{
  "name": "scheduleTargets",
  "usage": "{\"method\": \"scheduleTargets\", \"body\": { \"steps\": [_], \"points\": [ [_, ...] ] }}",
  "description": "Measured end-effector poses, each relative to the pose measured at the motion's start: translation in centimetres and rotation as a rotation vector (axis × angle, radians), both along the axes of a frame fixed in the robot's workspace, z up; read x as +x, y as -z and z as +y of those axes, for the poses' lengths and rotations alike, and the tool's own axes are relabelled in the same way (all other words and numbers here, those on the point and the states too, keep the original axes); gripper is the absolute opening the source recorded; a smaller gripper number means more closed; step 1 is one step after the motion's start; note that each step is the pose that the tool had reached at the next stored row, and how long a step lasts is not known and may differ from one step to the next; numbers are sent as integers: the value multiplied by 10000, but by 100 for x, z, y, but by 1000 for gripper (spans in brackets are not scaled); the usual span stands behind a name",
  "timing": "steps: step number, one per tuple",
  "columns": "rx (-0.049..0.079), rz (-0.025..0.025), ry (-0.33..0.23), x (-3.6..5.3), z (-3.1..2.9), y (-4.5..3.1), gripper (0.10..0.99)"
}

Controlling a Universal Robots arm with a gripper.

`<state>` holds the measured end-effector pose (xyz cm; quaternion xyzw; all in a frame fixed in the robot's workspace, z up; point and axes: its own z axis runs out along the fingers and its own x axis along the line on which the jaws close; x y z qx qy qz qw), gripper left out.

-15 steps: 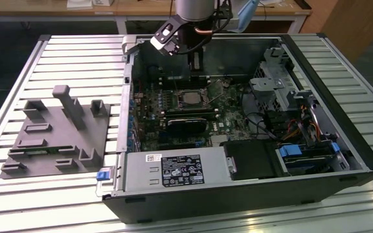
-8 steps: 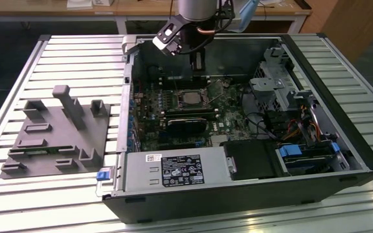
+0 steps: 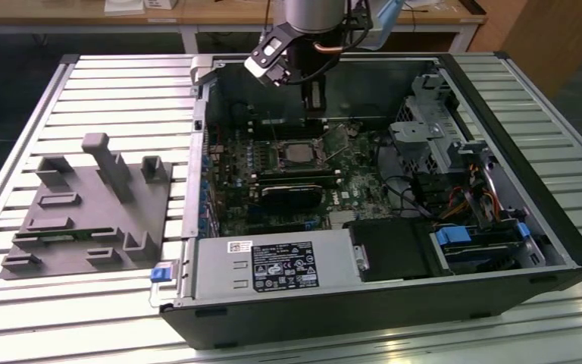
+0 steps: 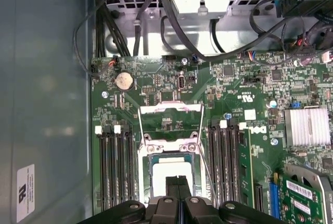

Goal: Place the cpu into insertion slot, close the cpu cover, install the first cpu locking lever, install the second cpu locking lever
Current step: 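Close the cpu cover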

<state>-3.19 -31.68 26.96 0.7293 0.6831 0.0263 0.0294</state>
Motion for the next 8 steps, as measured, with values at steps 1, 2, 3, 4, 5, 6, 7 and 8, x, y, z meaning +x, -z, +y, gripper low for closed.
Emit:
{"method": "scheduleTargets", "body": {
  "steps": [1, 2, 3, 4, 5, 6, 7, 8],
  "points": [
    [0, 0, 0, 11, 0, 0, 106],
    [0, 0, 0, 20, 0, 0, 106],
    [0, 0, 1, 29, 0, 0, 106],
    [0, 0, 0, 39, 0, 0, 106],
    [0, 0, 1, 49, 0, 0, 106],
    [0, 0, 0, 58, 0, 0, 106],
    [0, 0, 0, 67, 0, 0, 106],
    [0, 0, 1, 76, 0, 0, 106]
  ]
}}
